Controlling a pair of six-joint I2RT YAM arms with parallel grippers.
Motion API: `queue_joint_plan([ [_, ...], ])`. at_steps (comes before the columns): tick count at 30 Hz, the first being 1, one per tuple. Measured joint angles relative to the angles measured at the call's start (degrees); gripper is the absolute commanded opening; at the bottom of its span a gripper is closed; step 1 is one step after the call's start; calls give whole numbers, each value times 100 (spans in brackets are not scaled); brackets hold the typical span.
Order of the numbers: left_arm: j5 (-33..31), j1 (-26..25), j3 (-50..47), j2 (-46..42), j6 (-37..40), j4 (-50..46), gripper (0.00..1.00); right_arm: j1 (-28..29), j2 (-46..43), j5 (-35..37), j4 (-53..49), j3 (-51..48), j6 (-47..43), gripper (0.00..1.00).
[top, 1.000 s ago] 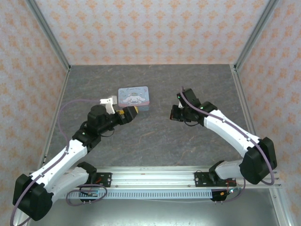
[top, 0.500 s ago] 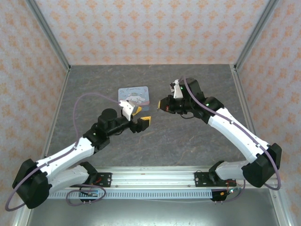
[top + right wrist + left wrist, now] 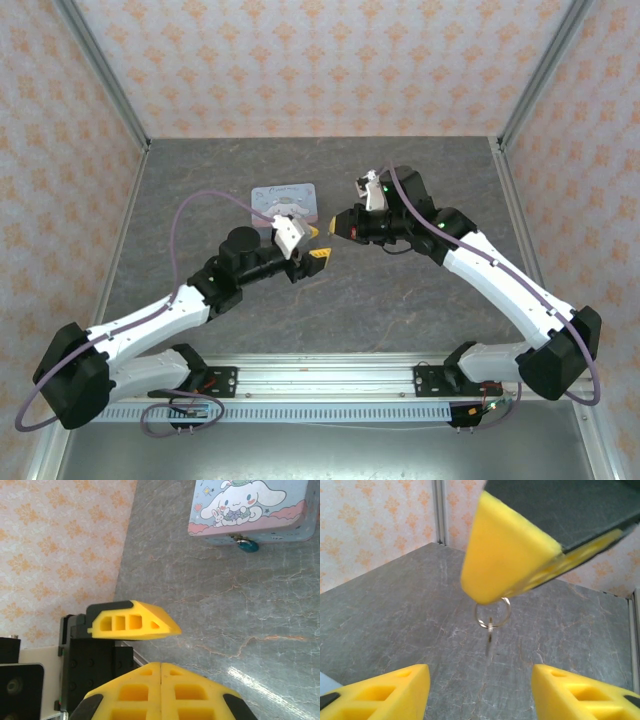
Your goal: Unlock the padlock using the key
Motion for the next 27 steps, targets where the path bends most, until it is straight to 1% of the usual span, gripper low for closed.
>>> queue_joint_plan([
  [3,20,-33,35,37,63,11,49,11,0,-46,79,0,48,0],
  [7,37,-35,44,76,105,13,38,26,0,-103,138,0,90,0],
  [9,42,-37,83,114,140,9,34,26,0,-131,151,0,111,0],
  [15,46,-37,186,131,146,22,32,48,0,-192,155,0,133,0],
  [17,46,-37,186,136,144,20,30,52,0,-197,155,0,136,0],
  [21,57,-37,186,138,142,20,20,63,0,-223,155,0,136,0],
  [25,61,-37,186,138,177,13,6,63,0,-238,157,0,157,0],
  [27,66,-37,188,138,219,2,1,63,0,-236,157,0,157,0],
])
